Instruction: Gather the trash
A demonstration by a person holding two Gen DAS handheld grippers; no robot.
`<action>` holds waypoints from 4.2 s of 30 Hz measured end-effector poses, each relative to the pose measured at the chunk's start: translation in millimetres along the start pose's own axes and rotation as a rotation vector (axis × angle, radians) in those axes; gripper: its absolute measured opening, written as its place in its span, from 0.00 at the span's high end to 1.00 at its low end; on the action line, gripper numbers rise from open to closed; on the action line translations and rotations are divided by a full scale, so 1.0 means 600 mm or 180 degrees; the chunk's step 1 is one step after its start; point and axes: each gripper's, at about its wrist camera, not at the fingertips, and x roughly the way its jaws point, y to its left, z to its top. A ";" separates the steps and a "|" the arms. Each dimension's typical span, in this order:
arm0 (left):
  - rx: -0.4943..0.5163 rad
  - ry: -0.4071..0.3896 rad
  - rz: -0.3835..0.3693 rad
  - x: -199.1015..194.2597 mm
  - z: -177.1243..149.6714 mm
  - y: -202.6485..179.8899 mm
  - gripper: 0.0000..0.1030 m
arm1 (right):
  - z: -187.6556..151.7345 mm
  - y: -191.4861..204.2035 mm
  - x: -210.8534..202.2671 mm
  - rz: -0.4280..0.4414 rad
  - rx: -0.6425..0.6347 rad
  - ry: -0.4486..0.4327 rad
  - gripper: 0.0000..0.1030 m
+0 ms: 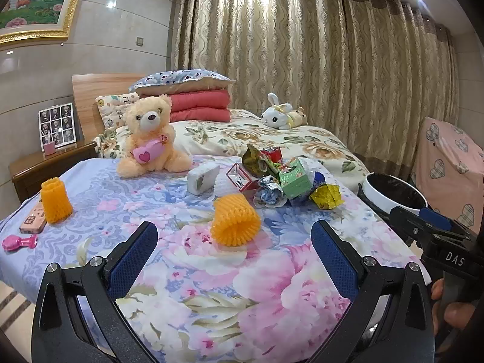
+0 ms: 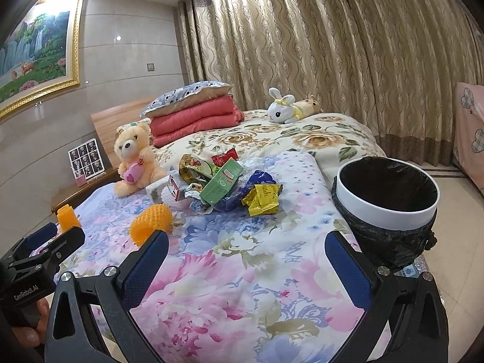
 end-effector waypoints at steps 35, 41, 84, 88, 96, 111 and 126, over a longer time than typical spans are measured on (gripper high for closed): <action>-0.0076 0.0219 0.0014 0.033 -0.007 0.011 0.00 | 0.004 -0.006 0.035 0.0111 0.0073 0.0296 0.00; -0.0164 0.0443 0.0027 0.073 -0.006 0.021 0.00 | 0.001 -0.013 0.080 0.0137 0.0129 0.0601 0.00; -0.0083 0.1009 -0.0392 0.210 0.010 -0.027 0.84 | 0.036 -0.087 0.231 0.0276 0.0435 0.1287 0.98; -0.0111 0.0977 -0.0438 0.198 0.010 -0.028 0.85 | 0.040 -0.106 0.225 0.0275 0.0583 0.1288 0.85; -0.0135 0.0934 -0.0500 0.192 0.016 -0.028 0.85 | 0.050 -0.127 0.251 0.0255 0.0804 0.1272 0.41; -0.0002 0.0820 -0.0984 0.151 0.037 -0.102 0.85 | 0.060 -0.137 0.209 0.0301 0.0733 0.1085 0.82; 0.0276 0.0903 -0.1479 0.176 0.063 -0.234 0.85 | 0.080 -0.248 0.102 -0.0016 0.0861 0.0854 0.82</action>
